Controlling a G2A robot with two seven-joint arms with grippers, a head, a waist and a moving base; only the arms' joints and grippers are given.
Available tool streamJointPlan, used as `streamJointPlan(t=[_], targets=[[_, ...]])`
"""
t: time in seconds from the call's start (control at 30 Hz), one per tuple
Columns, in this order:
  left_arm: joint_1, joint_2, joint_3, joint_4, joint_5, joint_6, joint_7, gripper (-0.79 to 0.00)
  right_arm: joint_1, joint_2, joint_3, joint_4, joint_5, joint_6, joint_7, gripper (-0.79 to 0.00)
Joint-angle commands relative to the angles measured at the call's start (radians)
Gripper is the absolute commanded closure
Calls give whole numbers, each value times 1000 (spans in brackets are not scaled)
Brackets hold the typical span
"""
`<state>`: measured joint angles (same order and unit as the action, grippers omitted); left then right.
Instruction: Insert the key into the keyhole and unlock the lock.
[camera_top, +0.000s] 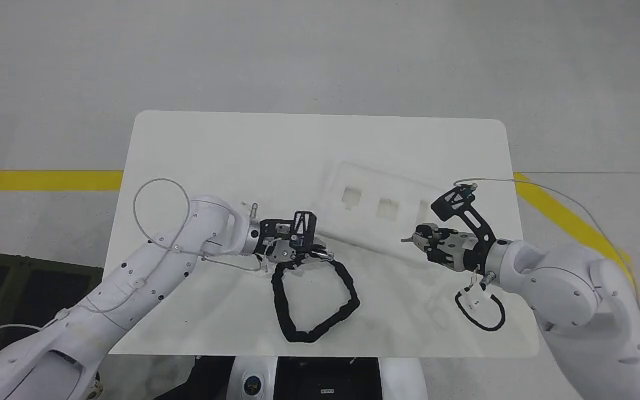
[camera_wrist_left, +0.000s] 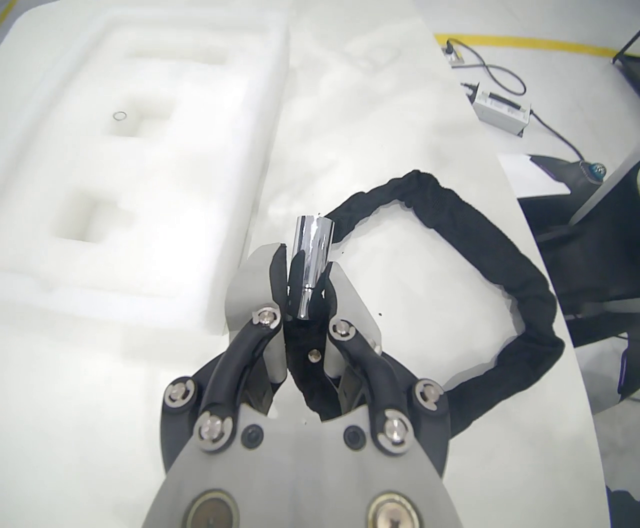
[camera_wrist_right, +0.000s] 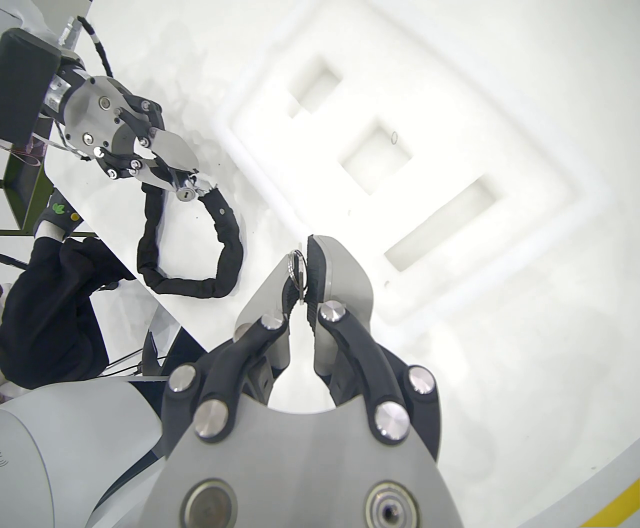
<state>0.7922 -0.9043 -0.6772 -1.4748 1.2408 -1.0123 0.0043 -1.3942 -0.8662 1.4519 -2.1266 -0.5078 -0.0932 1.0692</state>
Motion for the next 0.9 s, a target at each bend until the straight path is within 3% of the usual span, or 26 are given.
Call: streamJointPlan(t=[0.0, 0.27, 0.5, 0.73, 0.87], targets=[[17, 8, -14, 8, 6, 0, 71, 0, -3, -1, -2, 1, 0, -1, -11, 0], [58, 29, -55, 40, 78, 0, 364, 0, 0, -5, -29, 21, 96, -61, -33, 0], [86, 23, -61, 58, 198, 44, 606, 0, 18, -10, -60, 16, 167, -78, -60, 0], [95, 3, -31, 108, 274, 105, 773, 0, 35, -19, -105, 12, 207, -94, -123, 0], [91, -3, -24, 127, 291, 113, 802, 0, 46, -22, -125, 19, 211, -94, -134, 0]])
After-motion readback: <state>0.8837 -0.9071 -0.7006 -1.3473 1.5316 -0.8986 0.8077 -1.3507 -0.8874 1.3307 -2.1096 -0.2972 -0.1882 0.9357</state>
